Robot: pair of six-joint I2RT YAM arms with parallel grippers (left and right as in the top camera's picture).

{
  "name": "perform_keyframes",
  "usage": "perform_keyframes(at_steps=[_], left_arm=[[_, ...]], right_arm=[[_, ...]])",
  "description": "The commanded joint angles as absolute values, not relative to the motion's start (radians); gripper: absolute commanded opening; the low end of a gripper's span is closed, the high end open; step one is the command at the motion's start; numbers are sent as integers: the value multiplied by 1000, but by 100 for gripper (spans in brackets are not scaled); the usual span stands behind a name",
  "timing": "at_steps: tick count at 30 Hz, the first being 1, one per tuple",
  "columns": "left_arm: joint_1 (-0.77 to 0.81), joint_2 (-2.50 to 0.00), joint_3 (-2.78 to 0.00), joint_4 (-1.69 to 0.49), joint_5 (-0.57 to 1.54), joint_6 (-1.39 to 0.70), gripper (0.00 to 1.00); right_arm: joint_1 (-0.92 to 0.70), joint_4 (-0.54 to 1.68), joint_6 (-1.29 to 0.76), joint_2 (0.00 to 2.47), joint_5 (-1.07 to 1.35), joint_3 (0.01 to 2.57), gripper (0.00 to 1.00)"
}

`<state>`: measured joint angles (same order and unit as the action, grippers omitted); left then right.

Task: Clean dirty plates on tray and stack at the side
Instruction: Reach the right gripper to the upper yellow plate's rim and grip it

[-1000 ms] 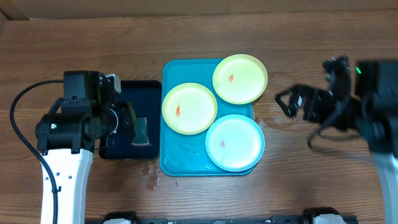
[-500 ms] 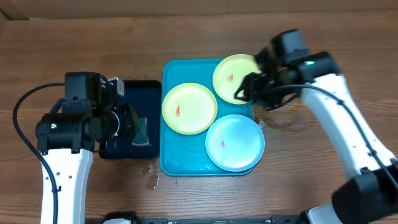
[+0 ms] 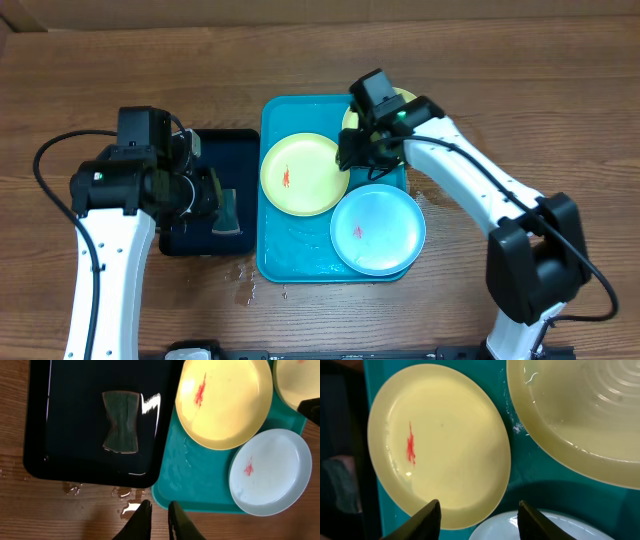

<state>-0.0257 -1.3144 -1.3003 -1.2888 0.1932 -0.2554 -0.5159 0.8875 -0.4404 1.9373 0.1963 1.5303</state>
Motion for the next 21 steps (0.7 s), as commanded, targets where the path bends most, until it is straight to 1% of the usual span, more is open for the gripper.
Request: perform_keyframes(at_steps=[1,5,12,14,17,21], left_arm=[[-17,-1353,-1296,-1303,176,-245,10],[-17,-1377,-1295,-1308,176,-235,10],[-12,-1383,-1295,-1306,176,-236,10],[-3,-1383,-1295,-1304,176,-236,10],[10,-1383,-1295,-1304,174,-236,10],[21,-1384,-1295,-1305,142,-236,10]], right_arm=[[-541,867,-450,1981,106,1524,51],[-550,841,-450,2024,105,1524,47],[-550,806,-450,2082,105,1524,42],[-550,793,-450,2090,104,1524,36],[-550,777,-450,2090,104,1524,24],[-550,765,-450,2090,104,1523,24]])
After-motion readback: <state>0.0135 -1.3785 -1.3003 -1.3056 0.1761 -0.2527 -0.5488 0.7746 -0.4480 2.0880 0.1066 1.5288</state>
